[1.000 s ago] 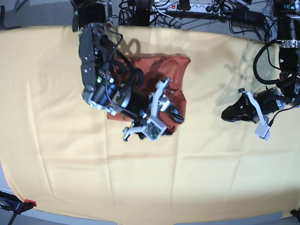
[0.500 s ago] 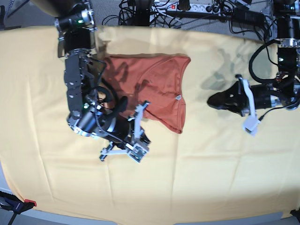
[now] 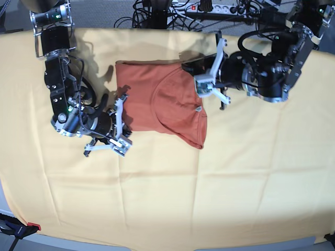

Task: Fold the T-shirt properly
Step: 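Press and square the folded shirt's sides with both grippers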

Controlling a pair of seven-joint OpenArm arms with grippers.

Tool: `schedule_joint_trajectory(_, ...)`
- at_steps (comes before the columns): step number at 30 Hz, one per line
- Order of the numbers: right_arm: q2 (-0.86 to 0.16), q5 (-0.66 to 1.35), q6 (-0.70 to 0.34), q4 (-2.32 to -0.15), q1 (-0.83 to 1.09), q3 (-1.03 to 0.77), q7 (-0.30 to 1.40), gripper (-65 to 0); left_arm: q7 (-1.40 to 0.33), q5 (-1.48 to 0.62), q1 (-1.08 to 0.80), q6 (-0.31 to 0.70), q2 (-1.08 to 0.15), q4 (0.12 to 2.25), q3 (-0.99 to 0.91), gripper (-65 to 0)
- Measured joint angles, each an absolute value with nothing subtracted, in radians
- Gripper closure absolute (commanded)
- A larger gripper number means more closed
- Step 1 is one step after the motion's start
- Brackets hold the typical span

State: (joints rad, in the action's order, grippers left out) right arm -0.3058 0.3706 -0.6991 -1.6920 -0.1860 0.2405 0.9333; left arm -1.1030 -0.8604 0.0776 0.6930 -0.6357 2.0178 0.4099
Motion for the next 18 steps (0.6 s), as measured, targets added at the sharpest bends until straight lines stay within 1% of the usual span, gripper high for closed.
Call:
schedule_joint_trajectory(3, -0.325, 0.368, -0.699, -1.670, -0.187, 0.240, 0.920, 0.0, -1.050, -0.763, 0.061, 0.693, -0.635, 2.017, 0.481, 0.0)
schedule_joint_trajectory(8, -0.324, 0.431, -0.699, -1.668, -0.191, 0.241, 0.906, 0.0, -0.994, -0.656, 0.064, 0.693, -0.635, 2.014, 0.504, 0.0)
schedule_joint_trajectory(10, -0.324, 0.438, -0.699, -1.668, -0.191, 0.241, 0.903, 0.0, -0.972, -0.595, 0.061, 0.662, -0.635, 2.009, 0.504, 0.0)
schedule_joint_trajectory(12, -0.324, 0.426, -0.699, -1.668, -0.191, 0.241, 0.873, 0.0, -0.932, -0.558, 0.043, 0.652, -0.635, 2.004, 0.503, 0.0)
schedule_joint_trajectory(15, -0.324, 0.403, -0.699, -1.668, -0.192, 0.241, 0.848, 0.0, -0.922, -0.560, -0.005, 0.663, -0.635, 2.000, 0.505, 0.0)
schedule_joint_trajectory(18, -0.324, 0.401, -0.700, -1.668, -0.192, 0.241, 0.828, 0.0, -0.919, -0.560, -0.016, 0.667, -0.635, 2.000, 0.505, 0.0)
